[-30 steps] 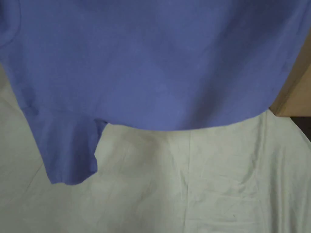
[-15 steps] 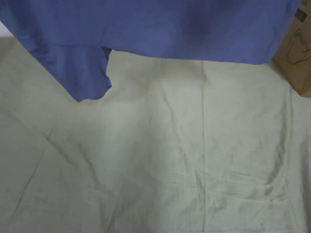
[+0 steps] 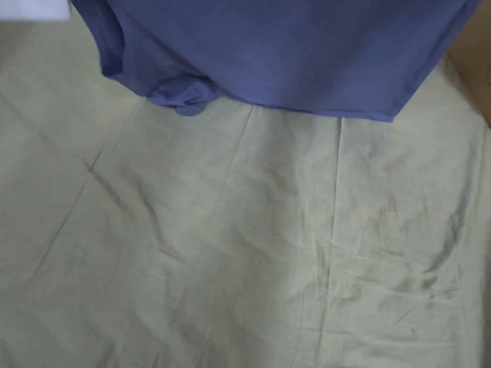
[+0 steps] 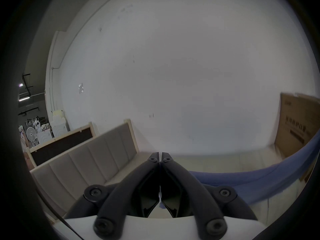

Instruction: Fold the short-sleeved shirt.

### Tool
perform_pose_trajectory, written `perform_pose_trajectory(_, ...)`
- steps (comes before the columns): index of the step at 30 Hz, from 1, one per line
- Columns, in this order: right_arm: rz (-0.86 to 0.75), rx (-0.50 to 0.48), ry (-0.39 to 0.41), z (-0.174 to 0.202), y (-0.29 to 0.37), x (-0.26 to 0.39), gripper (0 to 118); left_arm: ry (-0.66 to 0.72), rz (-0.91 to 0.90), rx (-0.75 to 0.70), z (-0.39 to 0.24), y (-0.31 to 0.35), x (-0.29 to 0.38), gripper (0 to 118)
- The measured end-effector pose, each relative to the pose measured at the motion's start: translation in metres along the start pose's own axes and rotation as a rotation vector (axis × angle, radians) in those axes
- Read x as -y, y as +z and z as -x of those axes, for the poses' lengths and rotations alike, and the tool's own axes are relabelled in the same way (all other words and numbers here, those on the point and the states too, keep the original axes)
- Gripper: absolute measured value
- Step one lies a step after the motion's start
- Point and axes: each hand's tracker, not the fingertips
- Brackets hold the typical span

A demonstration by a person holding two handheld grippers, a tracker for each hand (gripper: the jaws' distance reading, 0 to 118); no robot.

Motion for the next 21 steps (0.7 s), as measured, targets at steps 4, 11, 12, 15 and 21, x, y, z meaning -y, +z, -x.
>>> perform_pose_trajectory(4,0.104,-0.026,0.000,-0.007,-0.001,0.070,3,0.026,0.111,0.020,0.011,0.018,0.061,0)
perform_pose_trajectory(11,0.269,-0.124,-0.070,-0.043,0.034,0.208,3,0.033,0.227,0.081,0.044,0.094,0.174,0)
perform_pose_trajectory(12,0.300,-0.133,-0.072,-0.049,0.041,0.227,3,0.037,0.241,0.094,0.049,0.105,0.190,0)
perform_pose_trajectory(15,0.337,-0.144,-0.085,-0.067,0.063,0.285,3,0.086,0.319,0.130,0.068,0.139,0.238,0)
perform_pose_trajectory(21,0.404,-0.171,-0.088,-0.089,0.111,0.368,3,0.116,0.398,0.151,0.096,0.206,0.319,0)
